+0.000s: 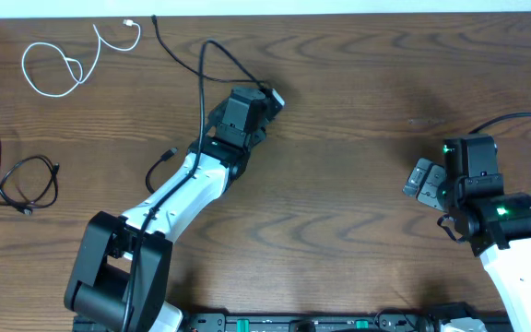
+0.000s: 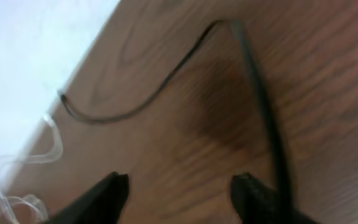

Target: Untangle cables

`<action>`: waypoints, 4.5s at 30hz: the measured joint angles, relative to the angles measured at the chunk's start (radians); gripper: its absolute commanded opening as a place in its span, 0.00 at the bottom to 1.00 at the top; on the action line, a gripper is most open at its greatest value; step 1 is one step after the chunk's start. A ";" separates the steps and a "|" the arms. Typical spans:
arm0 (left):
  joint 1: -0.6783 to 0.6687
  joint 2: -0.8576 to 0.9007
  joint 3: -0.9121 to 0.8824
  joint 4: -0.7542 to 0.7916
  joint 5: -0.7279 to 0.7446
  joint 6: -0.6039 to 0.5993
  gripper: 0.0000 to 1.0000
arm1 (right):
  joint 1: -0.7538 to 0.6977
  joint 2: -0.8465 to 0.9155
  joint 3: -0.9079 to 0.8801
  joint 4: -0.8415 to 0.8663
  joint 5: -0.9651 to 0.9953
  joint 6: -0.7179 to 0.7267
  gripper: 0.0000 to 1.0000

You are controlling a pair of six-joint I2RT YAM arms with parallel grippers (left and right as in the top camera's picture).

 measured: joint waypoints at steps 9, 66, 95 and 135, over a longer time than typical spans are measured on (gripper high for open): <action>0.000 -0.062 0.000 -0.097 0.053 -0.435 0.94 | 0.000 0.000 0.000 0.000 0.000 0.000 0.99; 0.449 -0.071 -0.021 -0.630 0.167 -1.120 0.45 | 0.000 0.000 0.000 0.000 0.000 0.000 0.99; 0.449 -0.185 -0.075 0.076 0.235 -1.035 0.07 | 0.000 0.000 0.000 0.000 0.000 0.000 0.99; 0.536 0.482 0.428 0.459 0.327 -0.558 0.80 | 0.000 0.000 0.000 0.000 0.000 0.000 0.99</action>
